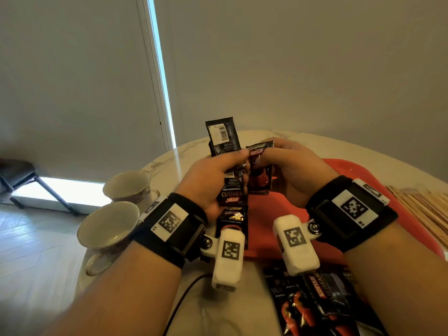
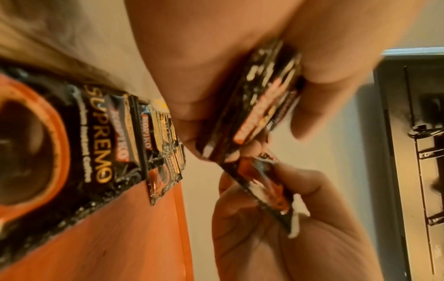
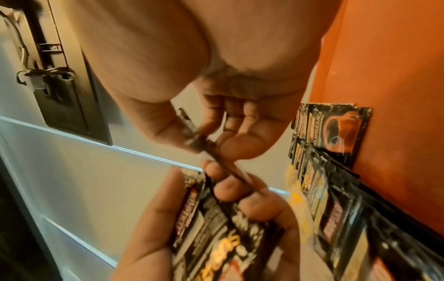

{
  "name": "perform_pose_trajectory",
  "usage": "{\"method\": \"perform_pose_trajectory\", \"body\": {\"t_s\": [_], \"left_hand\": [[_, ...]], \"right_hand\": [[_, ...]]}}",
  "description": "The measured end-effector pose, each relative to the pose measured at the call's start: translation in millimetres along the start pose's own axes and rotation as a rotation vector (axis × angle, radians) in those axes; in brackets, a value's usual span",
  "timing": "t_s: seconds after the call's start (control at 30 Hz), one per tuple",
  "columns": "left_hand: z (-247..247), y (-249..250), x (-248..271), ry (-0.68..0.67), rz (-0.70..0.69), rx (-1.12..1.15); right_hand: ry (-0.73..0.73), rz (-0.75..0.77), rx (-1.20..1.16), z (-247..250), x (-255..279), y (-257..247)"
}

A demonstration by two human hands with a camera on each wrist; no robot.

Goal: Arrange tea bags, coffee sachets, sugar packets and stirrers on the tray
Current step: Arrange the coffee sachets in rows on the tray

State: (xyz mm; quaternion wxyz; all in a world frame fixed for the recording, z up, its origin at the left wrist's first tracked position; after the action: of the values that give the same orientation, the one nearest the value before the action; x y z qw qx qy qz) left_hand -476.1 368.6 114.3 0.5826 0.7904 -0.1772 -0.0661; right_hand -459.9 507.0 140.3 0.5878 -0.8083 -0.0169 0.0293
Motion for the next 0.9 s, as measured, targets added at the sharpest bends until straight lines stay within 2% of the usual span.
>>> {"method": "perform_pose_trajectory", "body": {"t_s": [0.1, 0.2, 0.37, 0.63, 0.8, 0.9], "left_hand": [[10, 1, -5, 0.116, 0.019, 0.086], [15, 3, -6, 0.170, -0.005, 0.046], [-2, 7, 8, 0.043, -0.008, -0.042], [-2, 5, 7, -0.013, -0.038, -0.174], [0, 8, 7, 0.032, -0.061, -0.128], [5, 7, 3, 0.072, -0.054, -0.080]], "right_hand": [[0.073, 0.061, 0.021, 8, -3, -6], [0.107, 0.094, 0.013, 11, -5, -9], [0.122, 0.109, -0.027, 6, -1, -10], [0.187, 0.090, -0.092, 11, 1, -11], [0.247, 0.006, -0.195, 14, -2, -6], [0.198, -0.001, -0.095, 14, -2, -7]]}}
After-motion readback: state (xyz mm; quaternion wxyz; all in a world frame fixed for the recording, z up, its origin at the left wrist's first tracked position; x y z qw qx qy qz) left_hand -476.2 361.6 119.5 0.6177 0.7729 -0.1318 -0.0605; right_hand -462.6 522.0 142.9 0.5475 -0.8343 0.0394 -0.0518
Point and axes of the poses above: each hand's wrist, its own x-axis away from the middle knuckle, its own z-axis out of the back of the hand, y = z × x, the point moved 5 cm from there along -x, towards the middle knuckle, and after that the axes turned 8 degrees about -x, right-handed, at the moved point
